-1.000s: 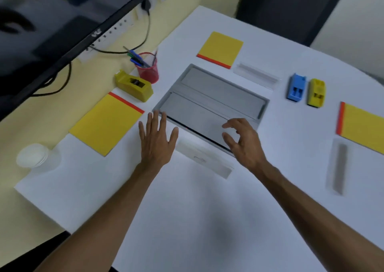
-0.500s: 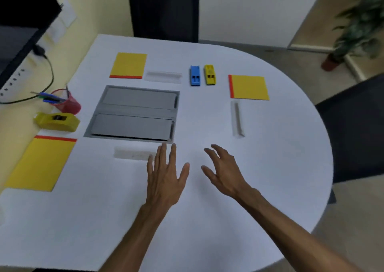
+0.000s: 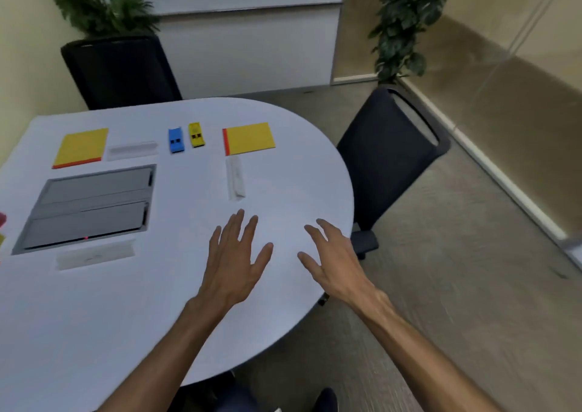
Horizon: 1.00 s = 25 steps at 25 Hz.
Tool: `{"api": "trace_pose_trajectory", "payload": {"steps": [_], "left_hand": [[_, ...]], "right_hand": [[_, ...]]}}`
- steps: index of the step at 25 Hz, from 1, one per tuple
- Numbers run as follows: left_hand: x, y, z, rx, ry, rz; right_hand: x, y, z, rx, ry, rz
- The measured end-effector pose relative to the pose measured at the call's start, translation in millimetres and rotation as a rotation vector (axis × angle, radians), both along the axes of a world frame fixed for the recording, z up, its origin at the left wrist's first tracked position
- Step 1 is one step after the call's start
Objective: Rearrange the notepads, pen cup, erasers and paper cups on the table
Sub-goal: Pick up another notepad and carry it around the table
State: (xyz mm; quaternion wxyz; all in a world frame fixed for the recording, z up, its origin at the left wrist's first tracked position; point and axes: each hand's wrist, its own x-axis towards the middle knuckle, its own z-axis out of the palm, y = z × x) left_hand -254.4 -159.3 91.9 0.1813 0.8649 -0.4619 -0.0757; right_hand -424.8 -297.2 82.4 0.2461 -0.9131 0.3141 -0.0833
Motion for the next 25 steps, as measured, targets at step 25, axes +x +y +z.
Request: {"api": "trace_pose_trajectory", "payload": {"steps": [25], "left_hand": [[-233,-446,18,-0.115,-0.096,-0.539]], "right_hand": [[-278,-373,37,-0.109,0.083,-0.461]]}}
